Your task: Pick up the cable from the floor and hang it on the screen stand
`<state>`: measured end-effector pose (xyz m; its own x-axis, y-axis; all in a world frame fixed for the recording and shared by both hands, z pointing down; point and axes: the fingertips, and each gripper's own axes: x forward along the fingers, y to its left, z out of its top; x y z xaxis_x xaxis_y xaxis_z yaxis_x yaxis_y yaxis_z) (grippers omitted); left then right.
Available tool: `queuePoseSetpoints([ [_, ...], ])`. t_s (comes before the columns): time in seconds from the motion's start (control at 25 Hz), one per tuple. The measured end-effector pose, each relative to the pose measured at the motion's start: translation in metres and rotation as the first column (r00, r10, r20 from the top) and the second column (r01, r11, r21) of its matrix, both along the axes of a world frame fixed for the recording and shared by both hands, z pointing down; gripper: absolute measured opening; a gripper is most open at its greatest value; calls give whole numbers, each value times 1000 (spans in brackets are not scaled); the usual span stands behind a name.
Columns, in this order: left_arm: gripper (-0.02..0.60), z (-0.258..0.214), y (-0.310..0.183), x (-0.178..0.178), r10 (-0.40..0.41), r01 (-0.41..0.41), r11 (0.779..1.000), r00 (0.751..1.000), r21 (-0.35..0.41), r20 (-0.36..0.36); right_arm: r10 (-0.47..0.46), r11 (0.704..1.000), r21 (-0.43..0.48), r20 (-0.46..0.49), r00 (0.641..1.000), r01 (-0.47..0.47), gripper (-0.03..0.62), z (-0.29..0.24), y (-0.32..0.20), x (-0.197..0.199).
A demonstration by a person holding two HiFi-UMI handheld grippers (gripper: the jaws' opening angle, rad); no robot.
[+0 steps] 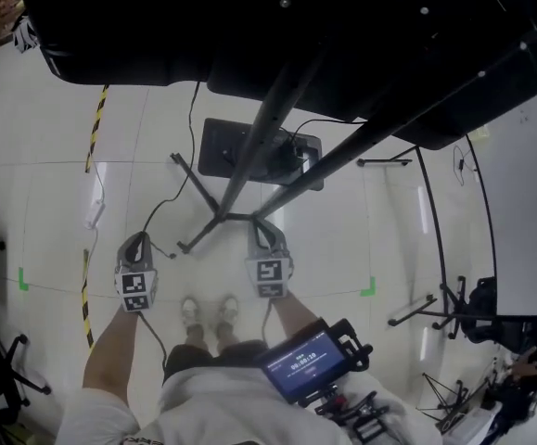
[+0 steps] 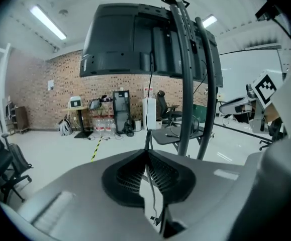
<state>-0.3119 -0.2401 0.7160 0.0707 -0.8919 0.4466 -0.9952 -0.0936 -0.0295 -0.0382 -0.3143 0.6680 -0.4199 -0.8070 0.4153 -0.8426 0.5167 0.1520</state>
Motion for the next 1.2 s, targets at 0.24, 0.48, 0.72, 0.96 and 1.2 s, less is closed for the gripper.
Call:
queuePoseSetpoints([
  [0.24,17,-101,-37,-3,56,-68,982,996,178,73,-1,992,123,21,1000,-2,14,-75,-32,-6],
  [0.48,17,-193,-60,-3,68,-111,939,988,326,138,-39,958,285,45,998,24,14,-162,-44,-17],
  [0.72,17,-285,-74,5,83,-170,863,977,477,199,-110,876,468,-35,993,114,14,-244,-44,-33],
  [0.96,14,-368,-84,19,96,-211,768,971,604,217,-126,784,609,-33,991,120,14,-330,-46,-33],
  [1.2,14,-436,-94,35,118,-235,699,969,676,215,-132,746,657,-10,991,106,14,-375,-48,-31],
])
